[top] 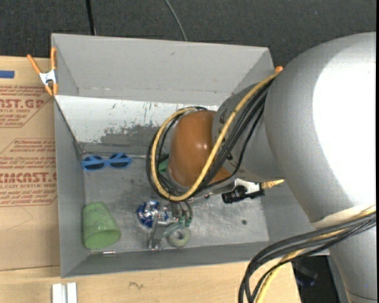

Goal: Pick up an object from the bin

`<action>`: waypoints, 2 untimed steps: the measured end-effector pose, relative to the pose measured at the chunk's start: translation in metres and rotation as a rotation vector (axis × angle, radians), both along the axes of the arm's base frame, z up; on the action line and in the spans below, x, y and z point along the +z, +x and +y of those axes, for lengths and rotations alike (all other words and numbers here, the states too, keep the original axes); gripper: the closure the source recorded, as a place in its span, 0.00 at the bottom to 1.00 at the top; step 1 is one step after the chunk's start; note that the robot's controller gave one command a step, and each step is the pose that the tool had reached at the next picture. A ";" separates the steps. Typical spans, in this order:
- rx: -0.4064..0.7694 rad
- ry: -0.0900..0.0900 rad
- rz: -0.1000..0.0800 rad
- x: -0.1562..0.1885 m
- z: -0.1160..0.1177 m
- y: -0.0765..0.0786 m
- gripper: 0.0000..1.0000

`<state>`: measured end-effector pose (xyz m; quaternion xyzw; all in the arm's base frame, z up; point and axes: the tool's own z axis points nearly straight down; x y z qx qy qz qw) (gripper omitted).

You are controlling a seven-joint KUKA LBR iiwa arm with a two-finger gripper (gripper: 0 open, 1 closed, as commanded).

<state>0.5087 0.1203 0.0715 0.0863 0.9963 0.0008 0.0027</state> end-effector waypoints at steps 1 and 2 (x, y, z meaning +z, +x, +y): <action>0.000 0.002 -0.007 0.002 0.001 0.002 1.00; 0.001 0.002 -0.003 0.132 0.002 0.004 1.00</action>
Offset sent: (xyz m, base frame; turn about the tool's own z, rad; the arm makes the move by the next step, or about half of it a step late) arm 0.0000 0.0000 0.0000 0.0000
